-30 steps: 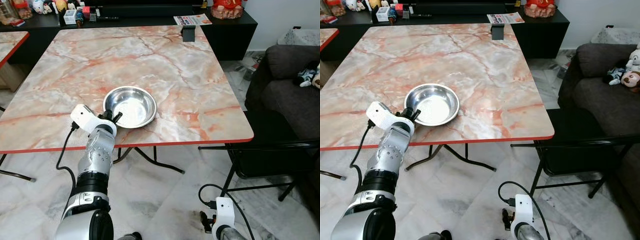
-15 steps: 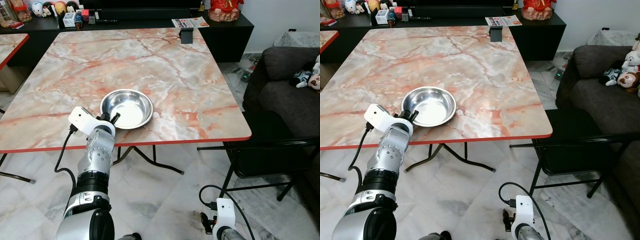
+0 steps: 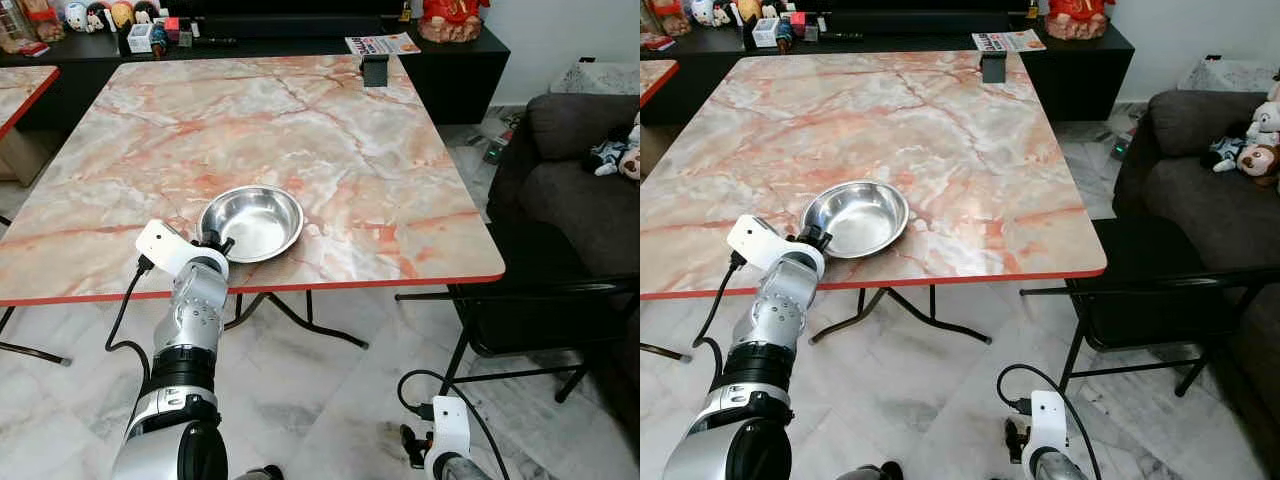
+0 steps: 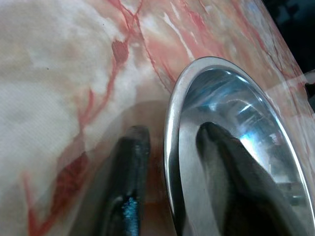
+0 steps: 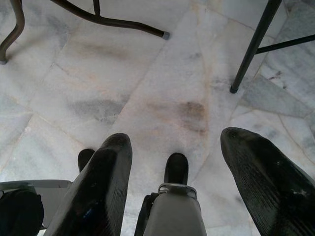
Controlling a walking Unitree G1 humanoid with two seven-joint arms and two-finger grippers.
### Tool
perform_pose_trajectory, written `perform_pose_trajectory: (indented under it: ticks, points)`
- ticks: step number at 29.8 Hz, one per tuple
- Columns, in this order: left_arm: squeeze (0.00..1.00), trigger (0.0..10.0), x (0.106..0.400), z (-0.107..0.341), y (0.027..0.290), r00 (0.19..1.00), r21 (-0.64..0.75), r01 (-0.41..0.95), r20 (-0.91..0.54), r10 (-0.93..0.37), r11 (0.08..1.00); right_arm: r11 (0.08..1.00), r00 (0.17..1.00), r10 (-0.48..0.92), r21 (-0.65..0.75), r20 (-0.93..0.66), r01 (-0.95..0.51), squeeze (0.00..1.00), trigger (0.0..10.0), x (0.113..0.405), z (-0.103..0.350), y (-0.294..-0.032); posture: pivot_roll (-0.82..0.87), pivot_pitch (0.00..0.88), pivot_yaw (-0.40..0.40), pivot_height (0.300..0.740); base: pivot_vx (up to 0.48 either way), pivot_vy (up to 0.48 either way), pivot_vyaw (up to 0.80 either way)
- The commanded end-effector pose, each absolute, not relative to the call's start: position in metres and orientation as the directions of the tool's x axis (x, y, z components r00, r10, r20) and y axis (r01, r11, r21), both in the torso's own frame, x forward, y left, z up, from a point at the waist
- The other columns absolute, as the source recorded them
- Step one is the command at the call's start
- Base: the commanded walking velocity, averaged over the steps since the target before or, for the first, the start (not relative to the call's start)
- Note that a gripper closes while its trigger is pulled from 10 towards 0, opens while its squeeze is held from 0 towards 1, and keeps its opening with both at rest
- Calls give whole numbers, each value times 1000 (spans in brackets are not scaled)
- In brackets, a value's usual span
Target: Setting the table
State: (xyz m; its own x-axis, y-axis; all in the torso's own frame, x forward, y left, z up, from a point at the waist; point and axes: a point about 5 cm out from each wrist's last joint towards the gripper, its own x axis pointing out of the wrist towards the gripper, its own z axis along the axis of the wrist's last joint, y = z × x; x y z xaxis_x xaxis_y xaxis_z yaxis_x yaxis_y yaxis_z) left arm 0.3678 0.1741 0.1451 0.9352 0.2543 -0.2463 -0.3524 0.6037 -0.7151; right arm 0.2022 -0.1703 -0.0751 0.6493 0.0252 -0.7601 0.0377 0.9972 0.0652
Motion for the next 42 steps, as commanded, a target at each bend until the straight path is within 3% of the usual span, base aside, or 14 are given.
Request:
perform_pose_trajectory:
  ticks: [1,5,6,18,19,24,26,30,31,34,37,42]
  points:
    - [0,10000,366,145,178,930,-698,-365,-245,274,616,997,635,21,68,-772,49,0,10000,196,-78,-172,74,114,-17,740,0,0,0]
    - [0,10000,366,146,179,930,-698,-366,-243,277,616,997,637,23,68,-771,46,0,10000,198,-78,-171,78,114,-19,740,0,0,0]
    - [1000,10000,366,147,180,933,-694,-358,-229,279,625,997,638,25,68,-769,43,0,10000,199,-77,-171,79,113,-20,740,0,0,0]
    - [1000,10000,365,159,189,936,-737,-320,-148,320,595,997,642,28,67,-766,37,0,10000,201,-76,-171,80,108,-24,740,0,0,0]
    - [0,10000,363,164,195,930,-721,-318,-112,350,615,997,643,28,68,-765,38,0,10000,201,-76,-171,78,108,-25,740,0,0,0]
    - [0,10000,356,182,218,891,-622,-339,29,453,706,996,649,29,77,-760,46,0,10000,201,-76,-171,83,110,-27,740,0,0,0]
    - [0,10000,348,201,241,837,-475,-395,166,521,787,996,649,31,75,-760,41,0,10000,201,-75,-171,82,110,-27,740,0,0,0]
    - [0,10000,335,216,271,770,-293,-498,284,572,816,996,654,35,81,-756,41,0,10000,202,-75,-170,90,112,-24,740,0,0,0]
    - [0,10000,329,218,286,744,-188,-560,315,590,807,996,654,36,82,-756,39,0,10000,202,-75,-169,91,113,-23,740,0,0,0]
    - [0,10000,318,216,304,707,-113,-626,336,623,772,996,653,39,82,-756,36,0,10000,202,-75,-169,95,115,-22,740,0,0,0]
    - [0,10000,293,209,340,627,25,-746,361,690,665,996,651,40,85,-758,37,0,10000,201,-76,-167,100,120,-18,740,0,0,0]
    - [0,10000,269,198,369,544,110,-831,361,757,545,996,647,41,85,-761,37,0,10000,199,-77,-167,115,125,-20,740,0,0,0]
